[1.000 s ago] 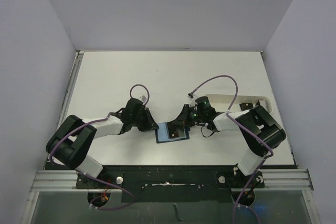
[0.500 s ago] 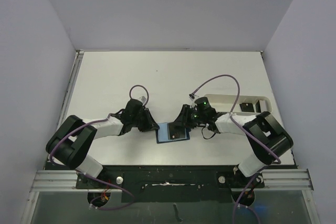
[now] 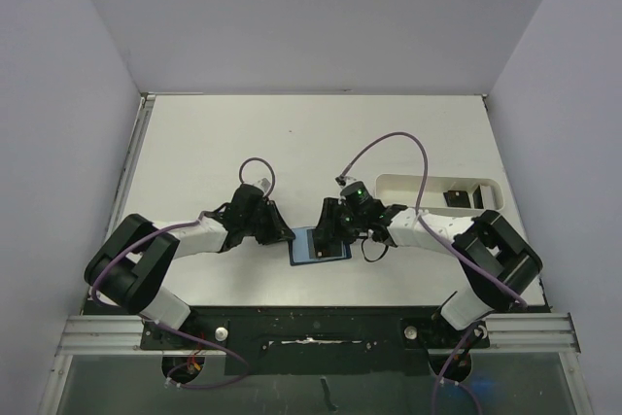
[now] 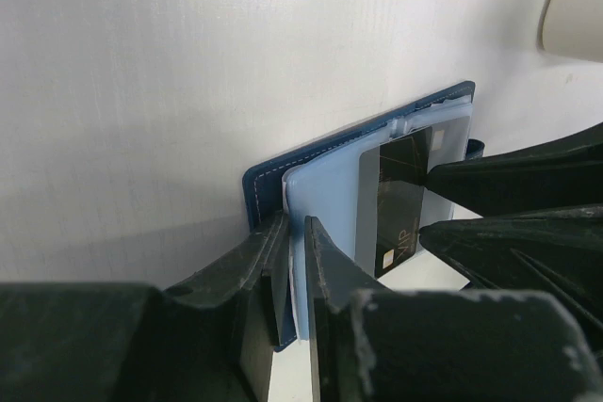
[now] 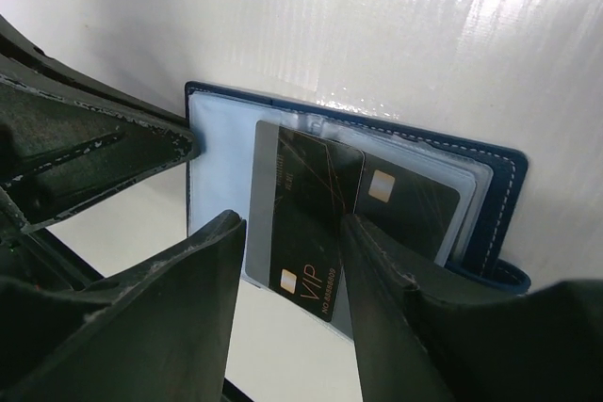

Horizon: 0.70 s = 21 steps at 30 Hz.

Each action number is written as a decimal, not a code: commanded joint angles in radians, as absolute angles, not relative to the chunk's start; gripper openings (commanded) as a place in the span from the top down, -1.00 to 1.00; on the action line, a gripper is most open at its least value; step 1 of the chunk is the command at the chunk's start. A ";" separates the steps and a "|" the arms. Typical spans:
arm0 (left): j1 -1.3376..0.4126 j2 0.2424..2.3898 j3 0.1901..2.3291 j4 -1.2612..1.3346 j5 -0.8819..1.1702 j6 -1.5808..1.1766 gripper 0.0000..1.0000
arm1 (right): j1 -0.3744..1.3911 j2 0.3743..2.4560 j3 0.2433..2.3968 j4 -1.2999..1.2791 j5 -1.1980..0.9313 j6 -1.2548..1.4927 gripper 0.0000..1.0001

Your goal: Put the credit cards into the card holder

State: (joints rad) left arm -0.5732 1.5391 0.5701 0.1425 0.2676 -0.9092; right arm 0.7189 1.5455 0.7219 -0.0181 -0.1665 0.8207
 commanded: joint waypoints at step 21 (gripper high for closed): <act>-0.586 1.475 0.567 0.141 0.307 -0.919 0.47 | 0.760 1.516 0.762 -0.086 -0.077 0.843 0.05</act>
